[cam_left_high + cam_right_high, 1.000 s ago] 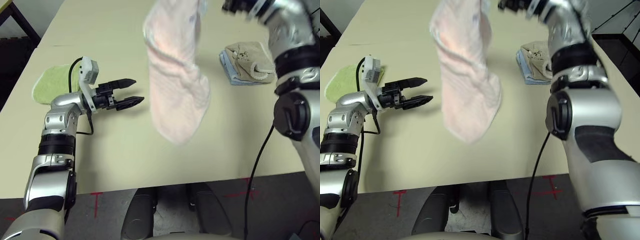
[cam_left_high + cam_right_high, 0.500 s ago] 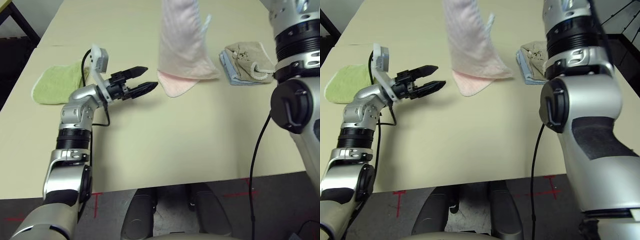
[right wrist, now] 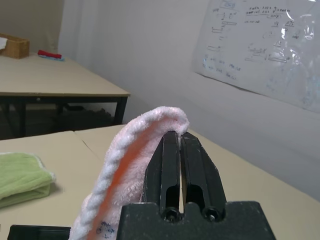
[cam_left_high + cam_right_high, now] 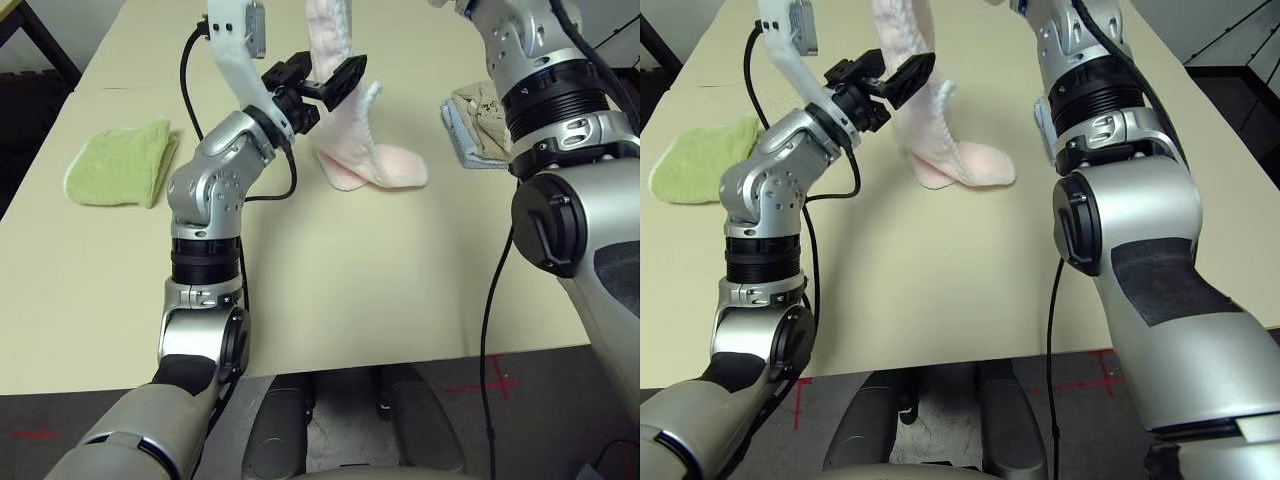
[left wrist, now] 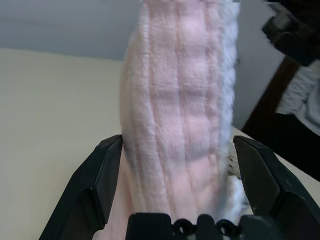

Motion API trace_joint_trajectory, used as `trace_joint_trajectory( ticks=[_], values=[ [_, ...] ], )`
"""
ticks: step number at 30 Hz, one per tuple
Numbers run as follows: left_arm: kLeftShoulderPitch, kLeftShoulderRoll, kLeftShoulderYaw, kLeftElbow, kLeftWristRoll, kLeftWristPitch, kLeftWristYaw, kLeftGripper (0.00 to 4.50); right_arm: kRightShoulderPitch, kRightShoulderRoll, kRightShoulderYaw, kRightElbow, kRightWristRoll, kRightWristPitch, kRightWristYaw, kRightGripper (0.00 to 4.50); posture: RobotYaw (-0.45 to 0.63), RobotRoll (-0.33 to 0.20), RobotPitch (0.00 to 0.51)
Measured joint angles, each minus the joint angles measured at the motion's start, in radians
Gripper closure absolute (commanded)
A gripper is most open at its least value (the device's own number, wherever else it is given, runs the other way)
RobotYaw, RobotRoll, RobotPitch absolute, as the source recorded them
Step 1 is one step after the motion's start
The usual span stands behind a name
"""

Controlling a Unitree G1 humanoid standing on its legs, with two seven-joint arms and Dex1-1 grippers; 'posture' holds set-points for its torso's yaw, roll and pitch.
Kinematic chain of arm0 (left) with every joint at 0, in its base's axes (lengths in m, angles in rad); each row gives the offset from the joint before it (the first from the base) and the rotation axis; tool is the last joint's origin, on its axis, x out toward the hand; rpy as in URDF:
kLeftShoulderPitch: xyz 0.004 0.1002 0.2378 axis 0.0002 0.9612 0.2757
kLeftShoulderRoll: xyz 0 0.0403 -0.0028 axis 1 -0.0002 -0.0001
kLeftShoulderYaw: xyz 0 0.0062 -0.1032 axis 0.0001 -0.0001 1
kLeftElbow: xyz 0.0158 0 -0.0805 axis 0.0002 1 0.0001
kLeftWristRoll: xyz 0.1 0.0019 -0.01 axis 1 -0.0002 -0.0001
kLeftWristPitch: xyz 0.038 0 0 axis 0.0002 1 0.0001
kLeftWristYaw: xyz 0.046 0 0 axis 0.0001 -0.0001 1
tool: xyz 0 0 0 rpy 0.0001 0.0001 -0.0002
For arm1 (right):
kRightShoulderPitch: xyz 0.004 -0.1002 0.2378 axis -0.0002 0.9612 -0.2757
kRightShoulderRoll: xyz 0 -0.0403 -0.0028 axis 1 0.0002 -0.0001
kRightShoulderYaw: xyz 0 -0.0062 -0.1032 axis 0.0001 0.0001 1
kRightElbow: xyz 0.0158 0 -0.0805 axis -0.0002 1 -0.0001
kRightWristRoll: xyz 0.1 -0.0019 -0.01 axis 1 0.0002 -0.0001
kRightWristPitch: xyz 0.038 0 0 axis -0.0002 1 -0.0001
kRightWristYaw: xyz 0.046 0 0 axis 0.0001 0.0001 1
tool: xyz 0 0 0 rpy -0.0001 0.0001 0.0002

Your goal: Fold the towel and set it aside.

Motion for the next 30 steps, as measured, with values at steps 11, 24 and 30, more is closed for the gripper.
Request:
trace_joint_trajectory(
  ticks=[11, 24, 30],
  values=[
    [-0.001, 0.135, -0.082, 0.141, 0.219, -0.028, 0.139, 0.0, -0.015, -0.037, -0.001, 0.013, -0.008, 0.0, -0.022, 4.49, 0.04, 0.0, 0.222],
    [0.043, 0.409, -0.079, 0.278, 0.222, -0.152, -0.266, 0.0, -0.009, -0.136, -0.003, 0.046, -0.039, -0.02, -0.051, 4.49, 0.05, 0.0, 0.225],
    [0.121, 0.412, -0.124, 0.252, 0.208, -0.157, -0.401, 0.0, -0.008, -0.107, -0.004, 0.041, -0.023, -0.02, -0.031, 4.49, 0.04, 0.0, 0.223]
  ],
)
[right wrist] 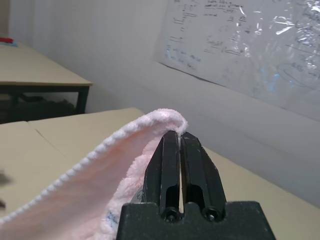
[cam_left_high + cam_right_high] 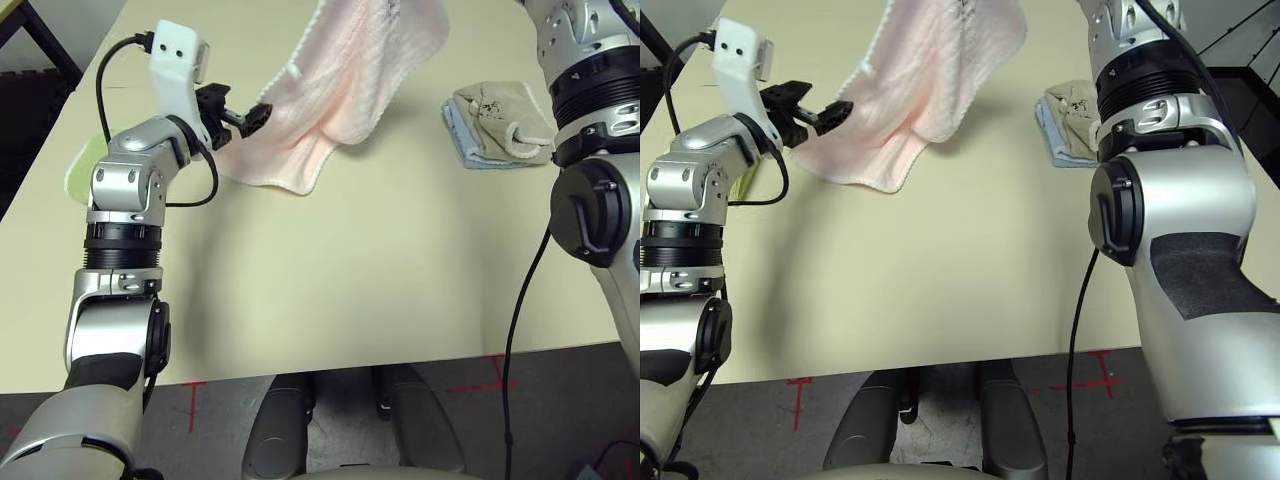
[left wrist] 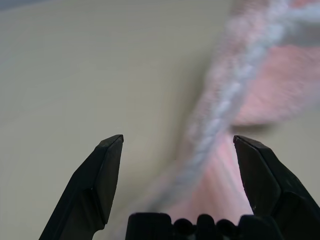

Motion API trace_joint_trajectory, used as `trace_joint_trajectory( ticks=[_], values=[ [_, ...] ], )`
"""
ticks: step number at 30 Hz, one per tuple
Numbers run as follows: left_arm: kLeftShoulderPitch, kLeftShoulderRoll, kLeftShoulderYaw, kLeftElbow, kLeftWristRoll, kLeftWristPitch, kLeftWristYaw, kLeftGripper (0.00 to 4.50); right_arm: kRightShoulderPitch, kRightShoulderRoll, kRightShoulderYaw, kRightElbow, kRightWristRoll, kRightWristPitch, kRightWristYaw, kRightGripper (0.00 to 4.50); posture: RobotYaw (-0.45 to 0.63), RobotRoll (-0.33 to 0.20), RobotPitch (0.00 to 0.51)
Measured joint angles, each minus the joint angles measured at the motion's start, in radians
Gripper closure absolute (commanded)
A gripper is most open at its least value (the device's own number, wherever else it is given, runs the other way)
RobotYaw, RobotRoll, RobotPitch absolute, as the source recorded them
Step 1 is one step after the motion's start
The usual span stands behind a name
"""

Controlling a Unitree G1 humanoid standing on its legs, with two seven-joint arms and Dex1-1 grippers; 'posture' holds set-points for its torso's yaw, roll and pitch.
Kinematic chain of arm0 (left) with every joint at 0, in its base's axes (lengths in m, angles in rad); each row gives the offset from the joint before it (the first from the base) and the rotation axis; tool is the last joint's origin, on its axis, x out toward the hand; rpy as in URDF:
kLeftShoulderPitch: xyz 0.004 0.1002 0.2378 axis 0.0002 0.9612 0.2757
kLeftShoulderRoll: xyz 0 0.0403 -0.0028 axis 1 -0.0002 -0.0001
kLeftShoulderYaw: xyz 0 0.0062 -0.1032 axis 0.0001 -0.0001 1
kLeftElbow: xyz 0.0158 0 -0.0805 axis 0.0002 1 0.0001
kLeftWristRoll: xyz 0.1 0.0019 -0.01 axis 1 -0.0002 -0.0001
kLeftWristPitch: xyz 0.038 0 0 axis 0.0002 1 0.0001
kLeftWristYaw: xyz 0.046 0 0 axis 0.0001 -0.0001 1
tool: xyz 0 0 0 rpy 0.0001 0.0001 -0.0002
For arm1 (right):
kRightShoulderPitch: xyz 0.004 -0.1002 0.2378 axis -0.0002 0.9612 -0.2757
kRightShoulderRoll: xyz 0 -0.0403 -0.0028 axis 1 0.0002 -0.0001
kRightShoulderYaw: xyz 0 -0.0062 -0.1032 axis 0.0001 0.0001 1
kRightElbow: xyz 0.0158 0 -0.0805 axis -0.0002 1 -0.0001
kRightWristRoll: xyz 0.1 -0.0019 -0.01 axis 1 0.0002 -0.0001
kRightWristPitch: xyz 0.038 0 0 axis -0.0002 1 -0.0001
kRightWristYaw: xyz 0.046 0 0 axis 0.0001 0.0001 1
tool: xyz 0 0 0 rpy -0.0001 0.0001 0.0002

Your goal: Fold the towel and set it aside.

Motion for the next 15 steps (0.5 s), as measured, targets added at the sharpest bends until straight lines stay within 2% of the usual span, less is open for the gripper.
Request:
trace_joint_trajectory(
  ticks=[5, 9, 15],
  values=[
    [0.093, 0.03, -0.027, 0.053, 0.017, -0.051, -0.09, 0.0, 0.0, 0.005, -0.001, 0.0, 0.005, 0.0, 0.01, 4.49, 0.03, 0.0, 0.223],
    [0.088, 0.093, -0.032, 0.173, 0.065, -0.157, -0.111, 0.0, 0.0, 0.006, -0.001, -0.004, 0.007, 0.0, 0.02, 4.49, 0.03, 0.0, 0.222],
    [0.037, 0.138, -0.029, 0.349, 0.14, -0.324, -0.106, 0.0, 0.0, 0.006, -0.001, -0.017, 0.016, 0.0, 0.033, 4.49, 0.03, 0.0, 0.22]
  ],
)
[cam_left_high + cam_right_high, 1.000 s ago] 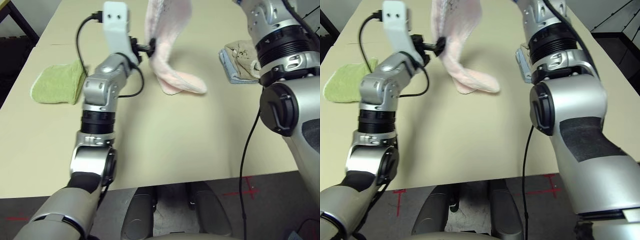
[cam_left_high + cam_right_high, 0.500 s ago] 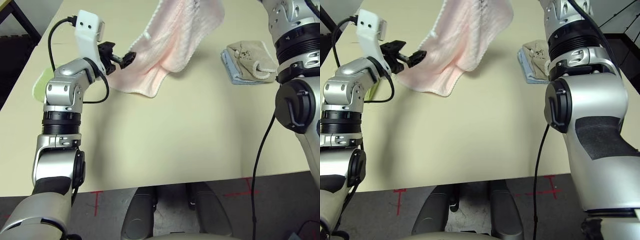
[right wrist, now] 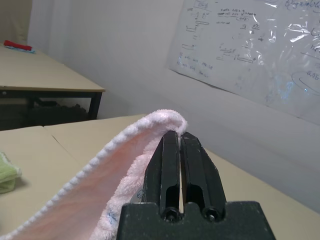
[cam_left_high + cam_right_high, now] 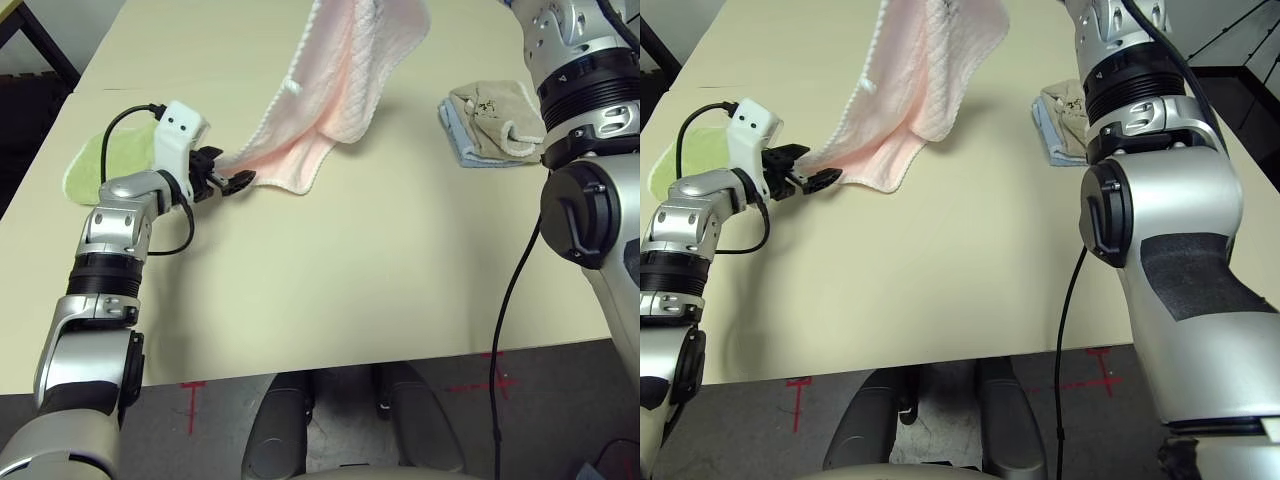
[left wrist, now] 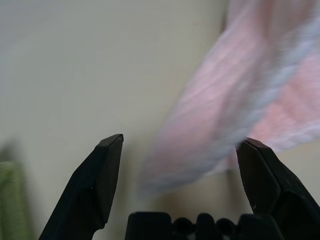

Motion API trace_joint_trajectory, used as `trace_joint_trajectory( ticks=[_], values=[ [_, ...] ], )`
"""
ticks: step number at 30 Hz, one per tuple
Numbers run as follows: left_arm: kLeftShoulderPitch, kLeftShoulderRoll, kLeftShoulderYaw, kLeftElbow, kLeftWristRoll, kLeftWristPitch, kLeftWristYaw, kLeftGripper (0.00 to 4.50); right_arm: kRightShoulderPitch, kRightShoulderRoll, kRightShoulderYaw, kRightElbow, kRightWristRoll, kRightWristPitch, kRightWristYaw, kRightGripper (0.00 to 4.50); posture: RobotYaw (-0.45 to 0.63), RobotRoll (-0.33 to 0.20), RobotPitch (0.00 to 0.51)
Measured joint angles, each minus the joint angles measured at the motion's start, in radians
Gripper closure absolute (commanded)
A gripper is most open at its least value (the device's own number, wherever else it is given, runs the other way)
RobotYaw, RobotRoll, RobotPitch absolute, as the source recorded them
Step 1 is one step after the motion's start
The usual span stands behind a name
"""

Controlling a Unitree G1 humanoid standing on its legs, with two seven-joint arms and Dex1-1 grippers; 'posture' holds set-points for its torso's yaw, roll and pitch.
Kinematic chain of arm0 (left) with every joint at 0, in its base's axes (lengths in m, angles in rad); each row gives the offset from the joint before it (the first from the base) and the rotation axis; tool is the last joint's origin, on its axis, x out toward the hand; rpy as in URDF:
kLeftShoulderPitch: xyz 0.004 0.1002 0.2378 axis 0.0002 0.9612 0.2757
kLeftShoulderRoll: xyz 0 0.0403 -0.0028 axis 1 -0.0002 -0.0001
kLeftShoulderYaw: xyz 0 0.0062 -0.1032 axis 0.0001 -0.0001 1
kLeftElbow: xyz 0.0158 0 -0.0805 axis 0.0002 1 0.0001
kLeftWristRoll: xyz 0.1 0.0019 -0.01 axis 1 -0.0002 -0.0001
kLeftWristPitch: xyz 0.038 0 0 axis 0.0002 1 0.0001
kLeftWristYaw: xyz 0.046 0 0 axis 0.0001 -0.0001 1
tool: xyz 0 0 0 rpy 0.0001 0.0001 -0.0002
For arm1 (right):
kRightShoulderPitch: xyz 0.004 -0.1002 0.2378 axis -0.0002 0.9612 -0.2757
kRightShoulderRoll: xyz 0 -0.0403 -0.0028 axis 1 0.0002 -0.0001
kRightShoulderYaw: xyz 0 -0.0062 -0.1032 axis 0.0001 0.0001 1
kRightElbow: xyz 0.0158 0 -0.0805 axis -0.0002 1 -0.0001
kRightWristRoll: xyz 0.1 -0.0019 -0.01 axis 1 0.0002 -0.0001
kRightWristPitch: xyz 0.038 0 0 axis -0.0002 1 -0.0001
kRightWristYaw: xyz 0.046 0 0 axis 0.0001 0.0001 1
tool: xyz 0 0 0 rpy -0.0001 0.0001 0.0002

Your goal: Fold the towel and set it aside.

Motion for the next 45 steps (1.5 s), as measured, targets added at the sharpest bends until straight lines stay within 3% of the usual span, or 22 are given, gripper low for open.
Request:
trace_joint_trajectory(
  ticks=[13, 16, 26, 32, 35, 42, 45],
  values=[
    [-0.013, 0.069, -0.013, 0.085, 0.081, -0.13, -0.052, 0.0, 0.0, 0.0, 0.0, -0.007, 0.002, 0.002, 0.003, 4.49, 0.04, 0.0, 0.215],
    [-0.013, 0.071, -0.014, 0.09, 0.089, -0.145, -0.061, 0.64, 0.0, 0.0, 0.0, -0.019, 0.004, 0.003, 0.005, 4.5, 0.04, 0.0, 0.215],
    [-0.011, 0.071, -0.026, 0.124, 0.107, -0.21, -0.108, 4.48, 0.009, 0.001, 0.0, -0.03, 0.008, 0.01, 0.005, 4.5, 0.03, 0.0, 0.214],
    [-0.024, 0.07, -0.027, 0.129, 0.11, -0.228, -0.121, 4.48, 0.027, -0.003, 0.0, -0.053, 0.008, 0.018, 0.004, 4.5, 0.04, 0.0, 0.212],
    [-0.066, 0.069, -0.006, 0.128, 0.1, -0.198, -0.1, 4.48, 0.083, -0.048, -0.001, -0.061, 0.007, 0.025, -0.004, 4.5, 0.04, 0.0, 0.214],
    [-0.362, 0.112, 0.186, 0.146, 0.014, -0.024, 0.113, 4.48, 0.376, -0.173, -0.033, -0.116, 0.02, 0.217, -0.029, 4.5, 0.07, 0.0, 0.226],
    [-0.411, 0.111, 0.192, 0.143, 0.0, 0.014, 0.121, 4.48, 0.473, -0.189, -0.031, -0.204, 0.055, 0.389, 0.028, 4.5, 0.07, 0.0, 0.232]
  ],
)
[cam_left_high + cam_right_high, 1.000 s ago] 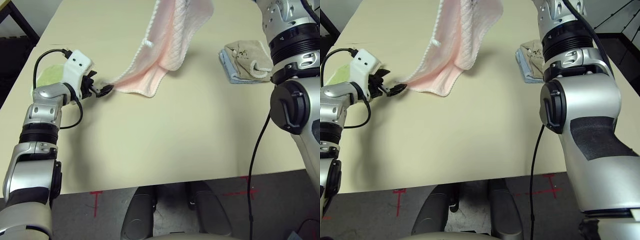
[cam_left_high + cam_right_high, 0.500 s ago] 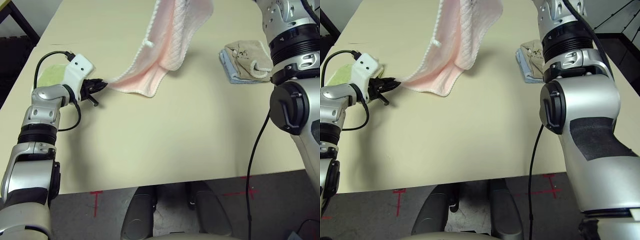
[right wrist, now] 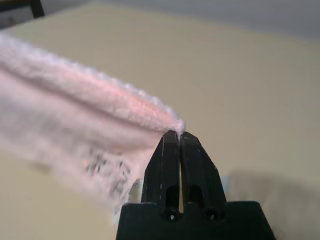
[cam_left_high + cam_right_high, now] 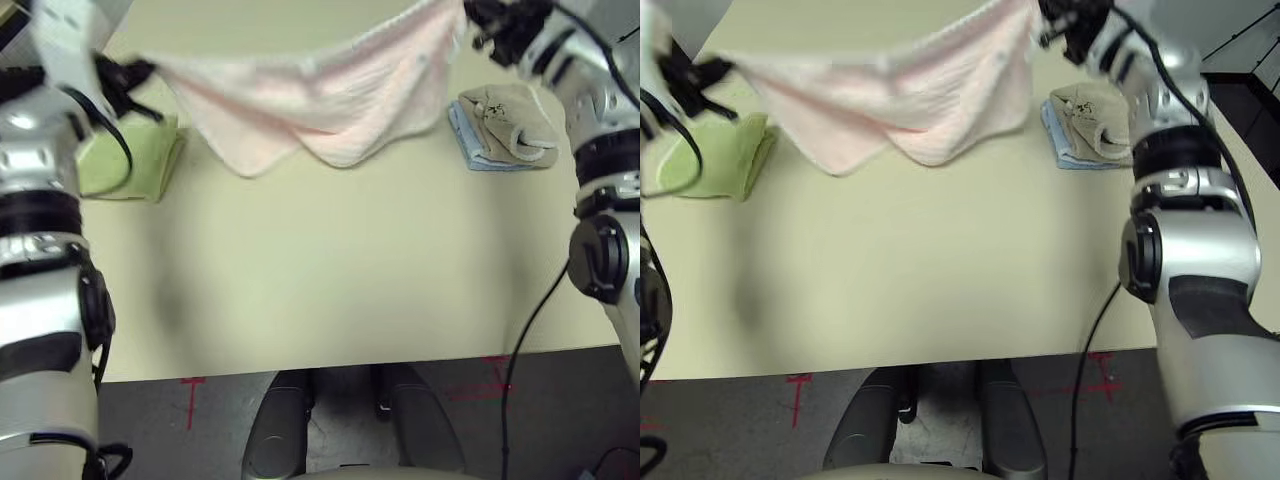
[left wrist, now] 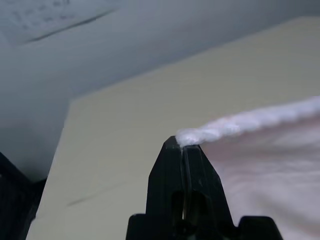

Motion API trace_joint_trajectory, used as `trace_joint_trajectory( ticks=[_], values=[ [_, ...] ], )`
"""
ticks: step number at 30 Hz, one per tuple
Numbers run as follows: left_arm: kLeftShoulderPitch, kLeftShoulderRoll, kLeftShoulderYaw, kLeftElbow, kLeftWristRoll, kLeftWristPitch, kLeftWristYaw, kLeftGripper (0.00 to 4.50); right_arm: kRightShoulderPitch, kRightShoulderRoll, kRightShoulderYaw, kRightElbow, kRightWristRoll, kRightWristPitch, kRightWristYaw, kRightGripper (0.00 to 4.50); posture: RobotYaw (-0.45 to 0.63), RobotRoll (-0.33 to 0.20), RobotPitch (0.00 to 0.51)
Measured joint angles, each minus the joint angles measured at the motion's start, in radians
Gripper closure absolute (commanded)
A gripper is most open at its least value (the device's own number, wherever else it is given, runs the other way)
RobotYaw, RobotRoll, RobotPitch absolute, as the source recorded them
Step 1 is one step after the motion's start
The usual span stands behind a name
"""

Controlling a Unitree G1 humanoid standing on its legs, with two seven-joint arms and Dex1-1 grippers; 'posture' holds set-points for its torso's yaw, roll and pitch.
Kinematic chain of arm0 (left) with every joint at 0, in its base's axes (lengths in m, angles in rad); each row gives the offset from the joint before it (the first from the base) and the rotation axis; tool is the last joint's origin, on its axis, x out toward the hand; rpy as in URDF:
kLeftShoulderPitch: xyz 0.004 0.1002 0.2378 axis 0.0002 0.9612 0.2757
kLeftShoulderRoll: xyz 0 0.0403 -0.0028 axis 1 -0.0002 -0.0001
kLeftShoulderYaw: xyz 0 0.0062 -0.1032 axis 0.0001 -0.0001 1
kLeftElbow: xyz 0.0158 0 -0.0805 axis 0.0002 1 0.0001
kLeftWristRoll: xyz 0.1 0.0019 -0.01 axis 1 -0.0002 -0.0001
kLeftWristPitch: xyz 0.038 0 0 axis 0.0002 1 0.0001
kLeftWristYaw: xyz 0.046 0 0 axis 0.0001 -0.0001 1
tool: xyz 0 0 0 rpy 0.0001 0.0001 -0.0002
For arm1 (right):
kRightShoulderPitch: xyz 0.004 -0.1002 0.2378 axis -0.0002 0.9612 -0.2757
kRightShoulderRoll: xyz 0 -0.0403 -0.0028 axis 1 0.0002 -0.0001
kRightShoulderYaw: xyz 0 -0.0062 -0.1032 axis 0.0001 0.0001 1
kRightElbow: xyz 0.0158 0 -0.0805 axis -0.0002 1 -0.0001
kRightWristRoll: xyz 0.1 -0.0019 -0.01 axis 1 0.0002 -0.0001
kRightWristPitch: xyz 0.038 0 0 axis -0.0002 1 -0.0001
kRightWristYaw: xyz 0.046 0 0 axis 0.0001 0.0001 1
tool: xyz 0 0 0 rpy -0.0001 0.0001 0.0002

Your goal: Fold the towel and set it aside.

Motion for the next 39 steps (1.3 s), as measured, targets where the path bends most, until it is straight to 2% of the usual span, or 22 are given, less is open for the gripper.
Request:
trace_joint_trajectory(
  ticks=[7, 13, 16, 21, 26, 29, 32, 35, 39],
  values=[
    [0.0, 0.009, -0.069, 0.06, 0.013, 0.05, -0.089, 4.48, 0.027, -0.093, 0.001, -0.088, 0.043, 0.179, 0.092, 4.5, 0.06, 0.0, 0.243],
    [0.038, 0.092, -0.138, 0.058, 0.029, 0.14, -0.27, 4.48, 0.004, -0.137, 0.035, -0.058, 0.042, 0.219, 0.266, 4.5, 0.06, 0.0, 0.251],
    [0.078, 0.119, -0.168, 0.059, 0.036, 0.166, -0.346, 4.48, -0.048, -0.147, 0.047, 0.001, 0.021, 0.153, 0.31, 4.5, 0.06, 0.0, 0.257],
    [0.118, 0.141, -0.193, 0.047, 0.037, 0.182, -0.446, 4.48, -0.155, -0.145, 0.052, 0.154, -0.038, -0.065, 0.258, 4.5, 0.07, 0.0, 0.261],
    [0.118, 0.168, -0.207, 0.004, 0.03, 0.227, -0.543, 4.48, -0.179, -0.143, 0.046, 0.241, -0.055, -0.195, 0.241, 4.5, 0.07, 0.0, 0.263],
    [0.073, 0.19, -0.207, 0.007, 0.029, 0.243, -0.577, 4.48, -0.181, -0.143, 0.042, 0.26, -0.055, -0.211, 0.262, 4.5, 0.08, 0.0, 0.263],
    [0.042, 0.203, -0.196, 0.006, 0.019, 0.266, -0.61, 4.48, -0.175, -0.161, 0.042, 0.258, -0.047, -0.17, 0.361, 4.5, 0.08, 0.0, 0.269],
    [0.047, 0.204, -0.188, 0.004, -0.005, 0.316, -0.662, 4.48, -0.15, -0.195, 0.046, 0.247, -0.033, -0.045, 0.524, 4.5, 0.08, 0.0, 0.27],
    [0.057, 0.199, -0.205, 0.026, 0.0, 0.319, -0.678, 4.48, -0.133, -0.2, 0.087, 0.244, -0.057, 0.015, 0.595, 4.5, 0.07, 0.0, 0.269]
  ],
)
